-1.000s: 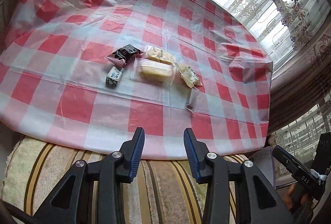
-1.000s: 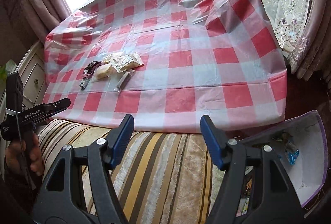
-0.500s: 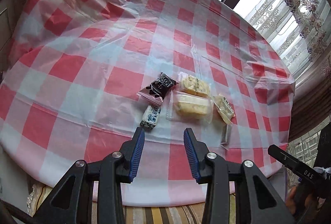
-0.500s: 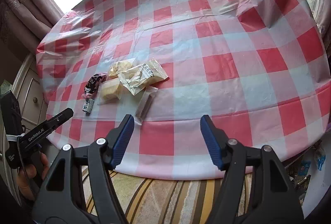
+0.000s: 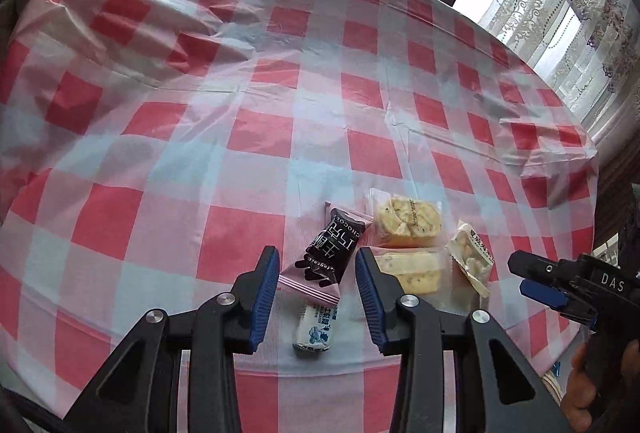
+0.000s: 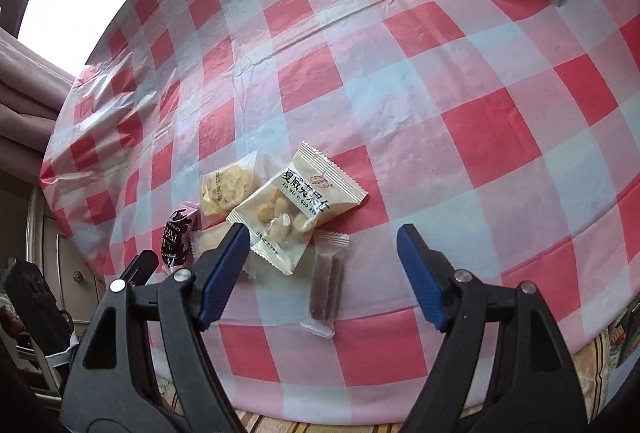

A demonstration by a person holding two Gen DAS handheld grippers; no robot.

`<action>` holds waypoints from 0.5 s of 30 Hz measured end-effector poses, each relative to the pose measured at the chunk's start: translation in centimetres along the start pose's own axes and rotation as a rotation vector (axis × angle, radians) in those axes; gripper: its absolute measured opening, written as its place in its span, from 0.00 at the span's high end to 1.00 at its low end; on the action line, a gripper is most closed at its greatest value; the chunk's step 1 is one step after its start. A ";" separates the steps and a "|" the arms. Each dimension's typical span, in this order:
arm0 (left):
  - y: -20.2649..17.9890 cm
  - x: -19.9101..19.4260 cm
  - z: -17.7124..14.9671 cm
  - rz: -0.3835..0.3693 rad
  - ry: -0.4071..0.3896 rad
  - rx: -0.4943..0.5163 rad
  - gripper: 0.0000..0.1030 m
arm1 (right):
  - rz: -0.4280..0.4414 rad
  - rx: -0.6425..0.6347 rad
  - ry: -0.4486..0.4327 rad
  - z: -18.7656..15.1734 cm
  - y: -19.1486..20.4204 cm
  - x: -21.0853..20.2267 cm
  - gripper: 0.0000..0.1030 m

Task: Organize snacks
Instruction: 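Grasp the black chocolate bar with the left tool while the right tool grasps the white macadamia pouch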

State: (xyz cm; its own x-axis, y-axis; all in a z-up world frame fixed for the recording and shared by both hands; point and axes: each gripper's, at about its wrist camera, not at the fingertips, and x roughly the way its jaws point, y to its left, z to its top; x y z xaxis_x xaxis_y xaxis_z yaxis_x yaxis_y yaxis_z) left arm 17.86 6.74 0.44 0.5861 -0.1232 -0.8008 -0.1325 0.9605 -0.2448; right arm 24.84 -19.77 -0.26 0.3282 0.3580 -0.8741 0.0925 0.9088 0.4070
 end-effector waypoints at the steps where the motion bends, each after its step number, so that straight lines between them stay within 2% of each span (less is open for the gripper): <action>1: 0.0 0.3 0.1 0.000 0.003 0.010 0.60 | -0.006 0.007 0.005 0.3 0.3 0.5 0.24; 7: -0.2 1.6 0.4 -0.007 0.013 0.044 0.60 | -0.040 -0.011 0.035 1.6 2.1 3.5 0.23; 11: -0.1 2.1 0.2 -0.016 0.016 0.054 0.61 | -0.086 -0.054 0.001 2.1 3.1 4.1 0.21; 14: -0.1 2.4 0.0 -0.030 0.020 0.061 0.72 | -0.143 -0.138 -0.013 1.9 3.9 4.5 0.21; 15: -0.1 2.4 -0.1 -0.033 0.018 0.062 0.73 | -0.161 -0.168 -0.016 1.7 4.1 4.6 0.21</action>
State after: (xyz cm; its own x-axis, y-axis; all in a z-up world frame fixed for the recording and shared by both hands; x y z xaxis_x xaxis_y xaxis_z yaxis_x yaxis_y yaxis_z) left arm 19.23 6.32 -1.49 0.5752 -0.1592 -0.8024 -0.0627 0.9694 -0.2374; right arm 28.32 -14.79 -2.13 0.3369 0.2034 -0.9193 -0.0121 0.9772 0.2118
